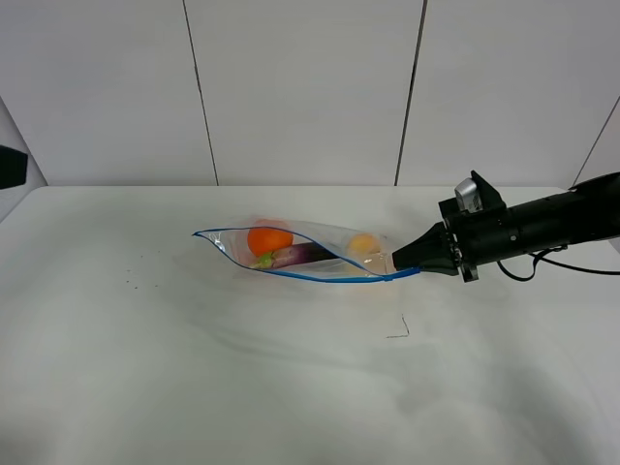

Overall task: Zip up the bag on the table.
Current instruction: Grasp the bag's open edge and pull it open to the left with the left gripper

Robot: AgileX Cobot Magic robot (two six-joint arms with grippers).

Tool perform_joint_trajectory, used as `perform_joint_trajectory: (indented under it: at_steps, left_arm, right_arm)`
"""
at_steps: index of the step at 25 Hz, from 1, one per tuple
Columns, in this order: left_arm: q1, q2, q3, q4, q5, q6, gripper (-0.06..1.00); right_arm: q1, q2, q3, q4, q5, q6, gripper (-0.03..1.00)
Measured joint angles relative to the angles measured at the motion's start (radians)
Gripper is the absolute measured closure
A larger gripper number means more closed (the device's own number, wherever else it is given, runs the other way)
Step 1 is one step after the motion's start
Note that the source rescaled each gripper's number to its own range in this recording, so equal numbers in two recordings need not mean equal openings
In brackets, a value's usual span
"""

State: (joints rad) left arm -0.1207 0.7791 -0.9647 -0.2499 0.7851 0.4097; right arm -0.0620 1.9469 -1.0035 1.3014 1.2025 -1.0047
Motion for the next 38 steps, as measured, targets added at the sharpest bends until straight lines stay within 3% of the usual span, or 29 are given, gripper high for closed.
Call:
perform_joint_trajectory:
  at_steps: [3,7,11,15,20,23,25,34,38]
  left_arm:
    - [-0.112,0.076,-0.033,0.113,-0.031,-0.001,-0.06]
    - [-0.335,0.175,-0.04,0.364,-0.108,-0.081,-0.06]
    - [-0.603,0.295,-0.04,0.772,-0.138,-0.316,-0.06]
    - [-0.858,0.465,-0.04,1.216,-0.08,-0.608,-0.06]
    - [-1.061,0.687,-0.04,1.632,-0.02,-0.94,-0.06]
    - [-1.122,0.804,-0.04,1.755,-0.019,-1.047,-0.06]
    - [-1.146,0.872,-0.04,1.797,-0.019,-1.084,-0.06]
    - [-1.168,1.052,-0.069,1.964,-0.064,-1.277,-0.06]
    - [-1.168,1.127,-0.116,1.976,-0.065,-1.336,-0.06]
  right_arm:
    - [0.0,0.0,0.0,0.0,0.0,0.01,0.97]
    - [0.0,0.0,0.0,0.0,0.001,0.019,0.97]
    - [0.0,0.0,-0.004,0.002,0.001,0.024,0.97]
    - [0.0,0.0,-0.01,0.035,0.001,0.035,0.97]
    - [0.0,0.0,-0.011,0.044,0.001,0.052,0.97]
    - [0.0,0.0,-0.011,0.046,0.001,0.065,0.97]
    - [0.0,0.0,-0.011,0.046,0.001,0.068,0.97]
    - [0.0,0.0,-0.011,0.053,0.002,0.074,0.97]
    - [0.0,0.0,-0.011,0.054,0.002,0.082,0.97]
